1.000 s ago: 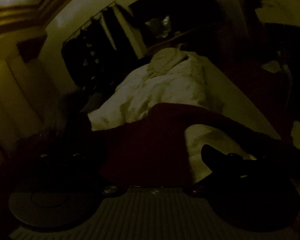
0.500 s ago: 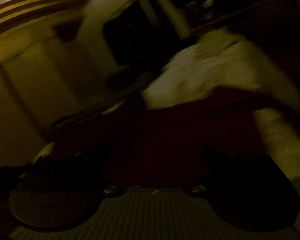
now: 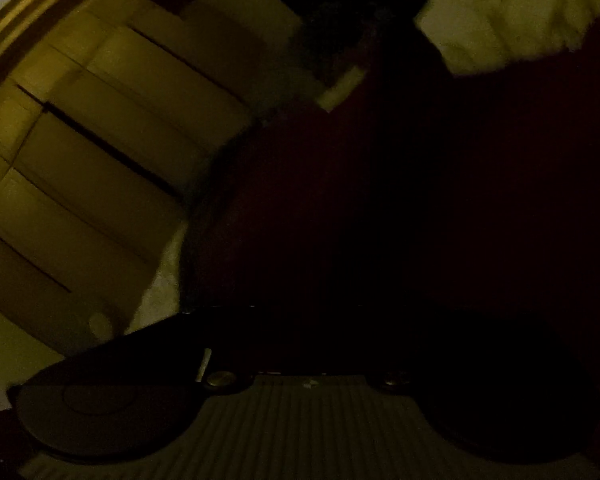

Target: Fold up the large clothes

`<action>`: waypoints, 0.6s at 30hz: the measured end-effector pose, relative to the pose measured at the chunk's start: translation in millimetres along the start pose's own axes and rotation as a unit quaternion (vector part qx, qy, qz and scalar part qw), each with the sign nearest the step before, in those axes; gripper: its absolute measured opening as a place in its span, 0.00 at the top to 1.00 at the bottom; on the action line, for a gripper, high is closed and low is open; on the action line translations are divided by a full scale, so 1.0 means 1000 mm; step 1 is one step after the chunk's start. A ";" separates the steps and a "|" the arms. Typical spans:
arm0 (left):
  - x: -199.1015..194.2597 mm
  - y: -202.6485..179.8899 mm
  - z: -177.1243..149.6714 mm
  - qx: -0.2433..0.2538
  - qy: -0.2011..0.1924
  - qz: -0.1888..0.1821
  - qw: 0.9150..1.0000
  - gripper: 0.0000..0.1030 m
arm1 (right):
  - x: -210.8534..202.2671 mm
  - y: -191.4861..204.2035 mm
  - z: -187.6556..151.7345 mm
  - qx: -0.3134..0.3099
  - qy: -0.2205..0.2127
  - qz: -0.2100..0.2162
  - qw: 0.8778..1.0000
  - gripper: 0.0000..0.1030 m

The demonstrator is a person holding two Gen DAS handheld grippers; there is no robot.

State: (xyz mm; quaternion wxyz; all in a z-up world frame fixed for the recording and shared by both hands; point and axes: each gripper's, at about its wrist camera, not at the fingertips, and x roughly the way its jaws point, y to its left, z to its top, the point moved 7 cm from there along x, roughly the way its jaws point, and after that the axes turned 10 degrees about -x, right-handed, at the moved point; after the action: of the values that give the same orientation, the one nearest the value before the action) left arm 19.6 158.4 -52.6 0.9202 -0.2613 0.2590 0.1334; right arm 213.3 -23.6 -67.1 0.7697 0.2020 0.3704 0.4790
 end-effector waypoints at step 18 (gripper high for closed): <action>-0.012 0.041 -0.007 -0.037 -0.009 -0.022 0.999 0.00 | 0.153 0.244 0.112 -0.101 0.009 0.203 0.974 0.91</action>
State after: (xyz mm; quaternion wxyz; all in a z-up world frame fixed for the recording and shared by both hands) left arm -8.5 187.8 -68.0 0.9148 -0.2998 0.2399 0.1252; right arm 196.4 229.5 109.9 0.6696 0.1897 0.2785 0.6619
